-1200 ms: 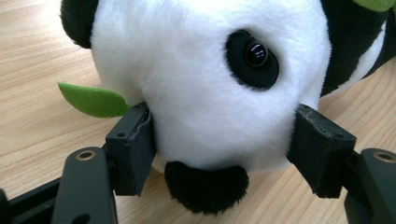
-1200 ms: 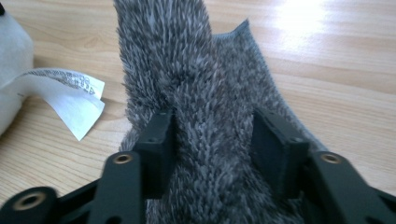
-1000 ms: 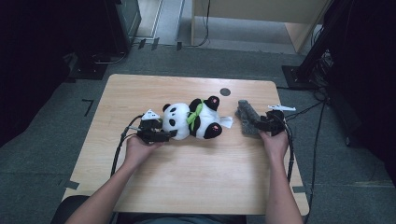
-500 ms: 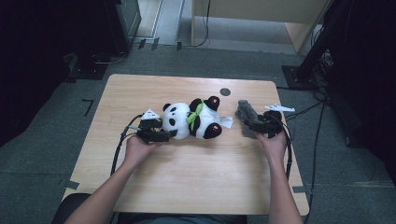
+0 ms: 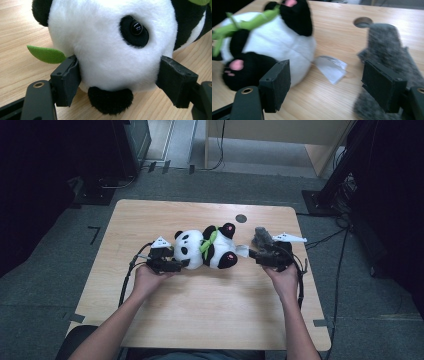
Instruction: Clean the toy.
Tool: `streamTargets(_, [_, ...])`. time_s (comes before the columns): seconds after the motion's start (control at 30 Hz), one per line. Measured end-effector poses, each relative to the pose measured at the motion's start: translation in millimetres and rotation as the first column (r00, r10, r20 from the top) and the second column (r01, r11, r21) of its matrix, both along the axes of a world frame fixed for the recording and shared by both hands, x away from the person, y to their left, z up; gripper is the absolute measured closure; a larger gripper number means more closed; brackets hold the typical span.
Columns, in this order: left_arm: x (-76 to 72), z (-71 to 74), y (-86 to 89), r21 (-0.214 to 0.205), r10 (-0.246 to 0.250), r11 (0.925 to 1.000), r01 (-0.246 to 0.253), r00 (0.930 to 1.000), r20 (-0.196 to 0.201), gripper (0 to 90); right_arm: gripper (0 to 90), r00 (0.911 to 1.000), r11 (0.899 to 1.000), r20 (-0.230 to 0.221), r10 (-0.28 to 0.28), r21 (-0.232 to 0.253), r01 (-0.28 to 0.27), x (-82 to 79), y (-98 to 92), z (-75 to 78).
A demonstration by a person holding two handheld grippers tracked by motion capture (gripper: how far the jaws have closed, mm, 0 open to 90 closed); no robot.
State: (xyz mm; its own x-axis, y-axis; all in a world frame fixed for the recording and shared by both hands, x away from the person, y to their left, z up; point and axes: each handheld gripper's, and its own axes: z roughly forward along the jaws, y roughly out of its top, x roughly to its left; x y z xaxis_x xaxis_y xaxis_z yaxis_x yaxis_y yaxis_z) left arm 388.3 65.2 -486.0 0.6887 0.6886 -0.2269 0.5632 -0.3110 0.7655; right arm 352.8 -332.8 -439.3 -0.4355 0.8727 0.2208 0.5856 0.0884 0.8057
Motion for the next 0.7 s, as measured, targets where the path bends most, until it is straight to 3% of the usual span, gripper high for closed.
streamTargets(0.3, [0.5, 0.5, 0.2, 0.003, -0.004, 1.0000, 0.004, 1.0000, -0.001, 23.7, 20.6, 0.9935, 0.994, 0.029, 0.110, 0.009, -0.110, -5.7, 36.9, 8.9])
streamTargets(0.53, [0.9, 0.6, 0.2, 0.002, -0.003, 1.0000, 0.003, 1.0000, -0.001, 23.6, 14.3, 0.9798, 0.980, 0.045, 0.195, -0.049, -0.192, -9.4, 59.2, 7.6])
streamTargets(0.67, [1.3, 0.4, 0.5, 0.000, -0.004, 1.0000, 0.004, 1.0000, -0.001, 23.7, 5.9, 0.9755, 0.976, 0.041, 0.216, -0.034, -0.215, -5.3, 65.6, -1.2])
streamTargets(0.7, [1.5, 0.4, 0.6, -0.001, -0.004, 1.0000, 0.004, 1.0000, -0.002, 23.7, 0.3, 0.9758, 0.976, 0.040, 0.215, -0.037, -0.214, -3.2, 67.4, -5.3])
